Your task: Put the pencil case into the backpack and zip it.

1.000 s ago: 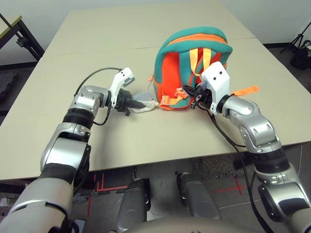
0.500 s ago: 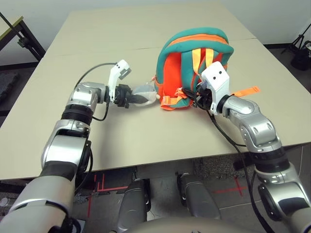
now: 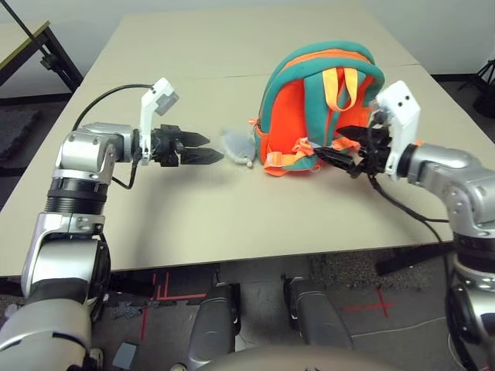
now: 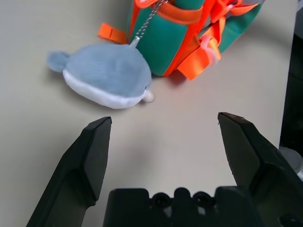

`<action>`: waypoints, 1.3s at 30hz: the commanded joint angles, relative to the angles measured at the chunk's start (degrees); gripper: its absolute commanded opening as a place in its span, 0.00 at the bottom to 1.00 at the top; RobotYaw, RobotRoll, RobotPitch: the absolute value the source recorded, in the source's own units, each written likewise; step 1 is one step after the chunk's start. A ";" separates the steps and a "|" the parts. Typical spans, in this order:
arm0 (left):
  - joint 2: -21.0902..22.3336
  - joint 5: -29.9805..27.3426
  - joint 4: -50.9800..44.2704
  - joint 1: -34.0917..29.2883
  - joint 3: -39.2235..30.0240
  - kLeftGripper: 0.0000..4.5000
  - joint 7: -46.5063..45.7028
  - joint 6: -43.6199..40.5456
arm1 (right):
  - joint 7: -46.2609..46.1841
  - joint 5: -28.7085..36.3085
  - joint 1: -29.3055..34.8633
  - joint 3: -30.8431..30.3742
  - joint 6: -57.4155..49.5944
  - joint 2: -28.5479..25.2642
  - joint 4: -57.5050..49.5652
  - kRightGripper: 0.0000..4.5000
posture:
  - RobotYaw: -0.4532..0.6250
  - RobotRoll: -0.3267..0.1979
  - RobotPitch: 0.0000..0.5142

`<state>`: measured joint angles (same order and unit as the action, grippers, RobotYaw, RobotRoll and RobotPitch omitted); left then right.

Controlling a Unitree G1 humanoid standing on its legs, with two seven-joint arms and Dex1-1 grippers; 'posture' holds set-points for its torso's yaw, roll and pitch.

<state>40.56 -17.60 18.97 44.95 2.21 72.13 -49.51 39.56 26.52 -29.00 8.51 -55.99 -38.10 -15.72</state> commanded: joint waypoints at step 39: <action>-7.10 -2.83 16.26 -16.90 -29.91 1.00 -46.15 38.63 | -23.68 -8.89 5.93 18.67 48.22 7.28 36.03 0.99 | 0.31 0.62 0.38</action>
<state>33.88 -20.29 34.20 28.62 -26.96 26.90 -11.84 16.10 17.16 -23.54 26.30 -8.56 -30.70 19.03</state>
